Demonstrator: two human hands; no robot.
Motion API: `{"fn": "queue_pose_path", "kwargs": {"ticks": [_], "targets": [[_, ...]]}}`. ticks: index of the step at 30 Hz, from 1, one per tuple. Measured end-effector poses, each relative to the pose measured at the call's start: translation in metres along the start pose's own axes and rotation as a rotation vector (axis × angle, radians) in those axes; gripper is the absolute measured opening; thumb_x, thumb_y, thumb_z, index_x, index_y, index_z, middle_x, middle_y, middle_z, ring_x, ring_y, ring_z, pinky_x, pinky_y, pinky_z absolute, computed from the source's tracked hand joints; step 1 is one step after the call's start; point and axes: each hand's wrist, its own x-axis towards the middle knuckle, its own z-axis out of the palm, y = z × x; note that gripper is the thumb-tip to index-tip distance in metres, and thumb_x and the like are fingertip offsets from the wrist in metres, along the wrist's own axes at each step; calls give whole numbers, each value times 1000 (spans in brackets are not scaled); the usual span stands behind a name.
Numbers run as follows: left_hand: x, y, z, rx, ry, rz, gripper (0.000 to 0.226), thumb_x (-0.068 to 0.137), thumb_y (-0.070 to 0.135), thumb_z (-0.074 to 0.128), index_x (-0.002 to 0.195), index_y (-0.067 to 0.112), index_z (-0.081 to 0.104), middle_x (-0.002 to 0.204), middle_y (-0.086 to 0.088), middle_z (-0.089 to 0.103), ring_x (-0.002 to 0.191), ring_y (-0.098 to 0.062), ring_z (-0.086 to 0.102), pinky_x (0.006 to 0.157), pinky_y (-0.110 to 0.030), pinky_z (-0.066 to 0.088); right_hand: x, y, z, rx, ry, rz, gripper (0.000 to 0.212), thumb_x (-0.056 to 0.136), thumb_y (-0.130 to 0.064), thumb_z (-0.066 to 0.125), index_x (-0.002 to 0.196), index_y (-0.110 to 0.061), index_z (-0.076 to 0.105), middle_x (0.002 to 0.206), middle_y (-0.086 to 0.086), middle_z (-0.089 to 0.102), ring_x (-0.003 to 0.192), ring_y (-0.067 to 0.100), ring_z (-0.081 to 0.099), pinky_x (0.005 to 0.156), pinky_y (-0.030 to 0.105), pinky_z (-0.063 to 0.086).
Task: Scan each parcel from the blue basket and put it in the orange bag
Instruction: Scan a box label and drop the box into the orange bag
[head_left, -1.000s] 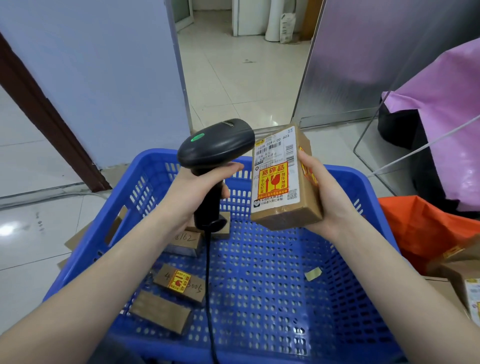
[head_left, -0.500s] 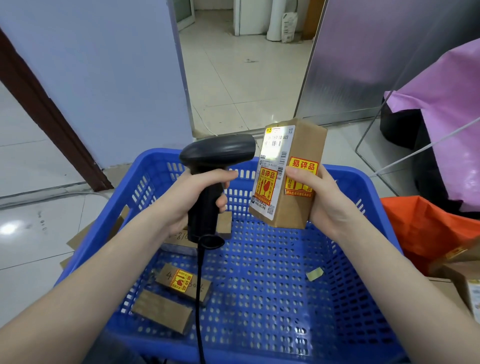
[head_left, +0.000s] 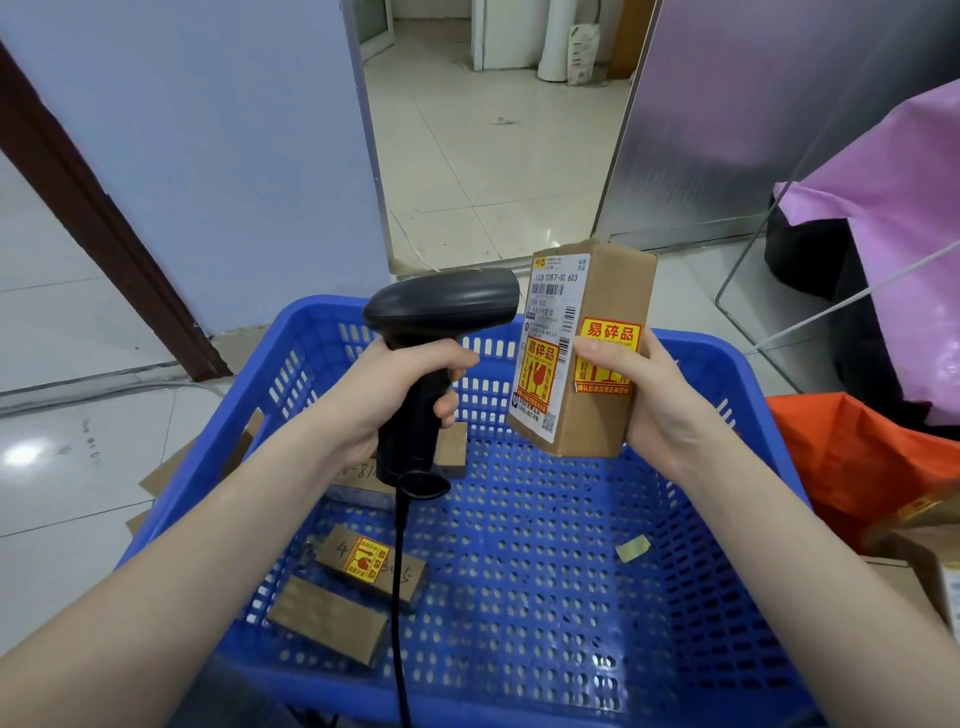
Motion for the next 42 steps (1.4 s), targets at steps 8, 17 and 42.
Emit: {"fn": "queue_pose_path", "kwargs": {"ticks": [8,17,42], "targets": [[1,-1,3,13,62,34,12,85,10,64,76,9,55,56,1,51,44,-12,48,48,-25,47,-7,-6,2,98,-4,22,64,68,-42,68,129,-29,52,109,-3,71,101,18,67,74,36,57],[-6,-8,18,-96,-27,7,30,70,22,67,98,11,70,72,-2,65,48,-13,54,47,-23,47,-20,-17,-4,245,-35,190,52,88,-59,47,133,-34,52,117,2,70,103,23,69,76,39,59],[75,-78,189,163,-72,-44,41,49,35,81,86,17,76,80,-17,66,49,-15,55,52,-24,48,-52,37,-295,-386,950,258,40,77,-37,73,104,-12,55,108,8,59,96,24,57,68,31,49]]}}
